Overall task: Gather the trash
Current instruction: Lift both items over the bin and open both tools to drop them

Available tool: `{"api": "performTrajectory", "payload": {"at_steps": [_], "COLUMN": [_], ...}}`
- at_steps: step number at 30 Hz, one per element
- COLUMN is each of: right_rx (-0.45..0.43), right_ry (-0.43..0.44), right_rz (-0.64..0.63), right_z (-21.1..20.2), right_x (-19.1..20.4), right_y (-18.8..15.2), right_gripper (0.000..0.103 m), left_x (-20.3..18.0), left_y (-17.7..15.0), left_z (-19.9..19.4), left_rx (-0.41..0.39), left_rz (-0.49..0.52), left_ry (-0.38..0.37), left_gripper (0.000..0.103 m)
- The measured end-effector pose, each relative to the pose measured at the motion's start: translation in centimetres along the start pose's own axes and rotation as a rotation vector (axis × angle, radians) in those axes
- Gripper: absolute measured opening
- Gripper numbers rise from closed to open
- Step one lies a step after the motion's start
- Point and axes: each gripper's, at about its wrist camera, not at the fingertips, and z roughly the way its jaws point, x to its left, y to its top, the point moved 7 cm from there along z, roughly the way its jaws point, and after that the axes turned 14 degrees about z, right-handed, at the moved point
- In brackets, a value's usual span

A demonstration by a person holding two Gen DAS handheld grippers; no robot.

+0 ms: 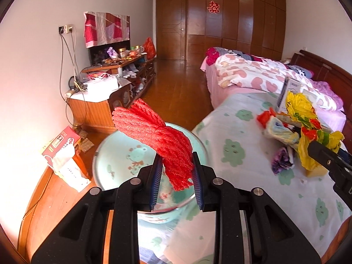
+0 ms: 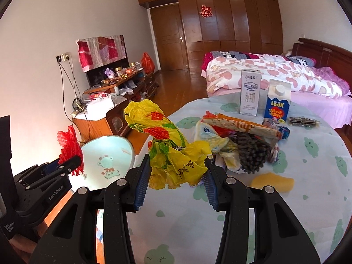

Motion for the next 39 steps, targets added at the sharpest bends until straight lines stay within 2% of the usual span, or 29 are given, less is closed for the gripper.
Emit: {"api": "performTrajectory", "payload": {"at_steps": [7, 19, 27, 34, 39], "right_rx": [0.043, 0.139, 0.221, 0.251, 0.268], "right_ry": [0.026, 0.032, 0.023, 0.030, 0.039], "right_rz": [-0.037, -0.079, -0.104, -0.119, -0.125], "right_z": [2.4, 7.2, 10.5, 12.0, 12.7], "right_x": [3.7, 8.1, 9.8, 10.4, 10.7], "right_y": [-0.4, -2.1, -3.8, -4.5, -4.6], "right_gripper": [0.045, 0.045, 0.045, 0.046, 0.052], "left_x": [3.2, 6.7, 7.6, 8.5, 8.4], "left_y": [-0.1, -0.7, -2.1, -3.0, -3.4], "left_z": [1.6, 3.9, 5.9, 6.8, 7.2], "left_rx": [0.040, 0.091, 0.146, 0.173, 0.188], "left_rz": [-0.023, -0.055, -0.066, -0.078, -0.075], "left_ry": [0.057, 0.081, 0.051, 0.070, 0.075], "left_gripper": [0.026, 0.026, 0.027, 0.027, 0.030]}}
